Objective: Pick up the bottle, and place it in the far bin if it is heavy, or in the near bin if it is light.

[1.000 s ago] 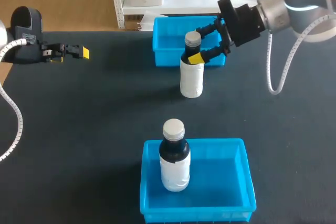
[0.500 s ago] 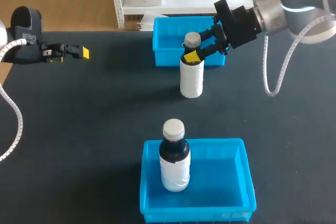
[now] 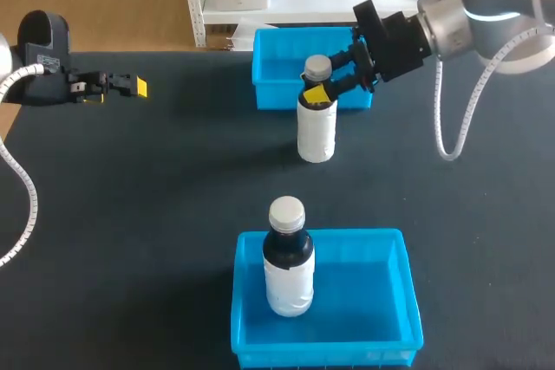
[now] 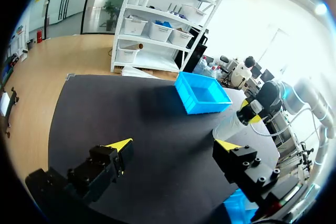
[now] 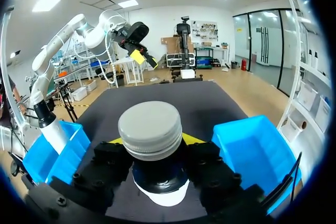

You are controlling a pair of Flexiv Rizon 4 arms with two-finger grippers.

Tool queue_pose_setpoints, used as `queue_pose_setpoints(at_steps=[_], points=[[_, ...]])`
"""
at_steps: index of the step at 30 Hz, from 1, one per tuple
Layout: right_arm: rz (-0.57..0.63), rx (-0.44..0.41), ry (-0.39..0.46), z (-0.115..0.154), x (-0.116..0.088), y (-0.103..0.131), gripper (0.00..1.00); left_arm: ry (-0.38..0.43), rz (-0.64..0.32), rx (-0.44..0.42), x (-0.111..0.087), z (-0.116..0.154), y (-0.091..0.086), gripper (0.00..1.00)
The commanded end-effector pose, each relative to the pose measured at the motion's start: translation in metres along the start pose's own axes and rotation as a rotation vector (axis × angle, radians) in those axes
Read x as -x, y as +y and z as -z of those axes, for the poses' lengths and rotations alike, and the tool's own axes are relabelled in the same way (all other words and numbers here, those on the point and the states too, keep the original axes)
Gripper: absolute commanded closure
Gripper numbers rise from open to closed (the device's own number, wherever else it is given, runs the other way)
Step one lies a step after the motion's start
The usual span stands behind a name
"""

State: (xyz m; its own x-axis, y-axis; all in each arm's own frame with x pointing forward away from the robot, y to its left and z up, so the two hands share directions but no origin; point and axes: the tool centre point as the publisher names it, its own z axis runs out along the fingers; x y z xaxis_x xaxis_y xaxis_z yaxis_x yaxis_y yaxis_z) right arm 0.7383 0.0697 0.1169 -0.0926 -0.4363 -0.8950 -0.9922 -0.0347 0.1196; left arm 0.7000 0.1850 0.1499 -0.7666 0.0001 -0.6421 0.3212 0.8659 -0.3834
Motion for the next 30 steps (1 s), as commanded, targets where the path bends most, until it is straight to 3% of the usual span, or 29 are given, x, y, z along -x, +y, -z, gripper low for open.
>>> queue_pose_setpoints(at_steps=[1,3,12,13,14,15,16,17,20,30], points=[[-0.001,-0.008,0.003,0.0011,-0.0018,0.0035,0.05,0.0,0.0,0.0,0.0,0.0,0.0,0.0],[-0.003,-0.012,0.002,0.0028,-0.0021,0.0033,0.0,0.0,0.0,0.0,0.0,0.0,0.0,0.0],[-0.006,-0.028,-0.001,0.0098,-0.0028,0.0024,0.0,0.0,0.0,0.0,0.0,0.0,0.0,0.0],[-0.006,-0.029,-0.002,0.0104,-0.0028,0.0026,0.02,0.0,0.0,0.0,0.0,0.0,0.0,0.0],[-0.005,-0.03,-0.003,0.0107,-0.0027,0.0027,0.16,0.0,0.0,0.0,0.0,0.0,0.0,0.0],[-0.005,-0.03,-0.003,0.0107,-0.0027,0.0027,0.19,0.0,0.0,0.0,0.0,0.0,0.0,0.0],[-0.005,-0.03,-0.003,0.0107,-0.0027,0.0028,0.38,0.0,0.0,0.0,0.0,0.0,0.0,0.0],[-0.004,-0.029,-0.004,0.0107,-0.0027,0.0028,0.43,0.0,0.0,0.0,0.0,0.0,0.0,0.0],[-0.003,-0.026,-0.005,0.0098,-0.0028,0.0032,0.5,0.0,0.0,0.0,0.0,0.0,0.0,0.0],[-0.003,-0.025,-0.007,0.0088,-0.0027,0.0029,0.52,0.0,0.0,0.0,0.0,0.0,0.0,0.0]])
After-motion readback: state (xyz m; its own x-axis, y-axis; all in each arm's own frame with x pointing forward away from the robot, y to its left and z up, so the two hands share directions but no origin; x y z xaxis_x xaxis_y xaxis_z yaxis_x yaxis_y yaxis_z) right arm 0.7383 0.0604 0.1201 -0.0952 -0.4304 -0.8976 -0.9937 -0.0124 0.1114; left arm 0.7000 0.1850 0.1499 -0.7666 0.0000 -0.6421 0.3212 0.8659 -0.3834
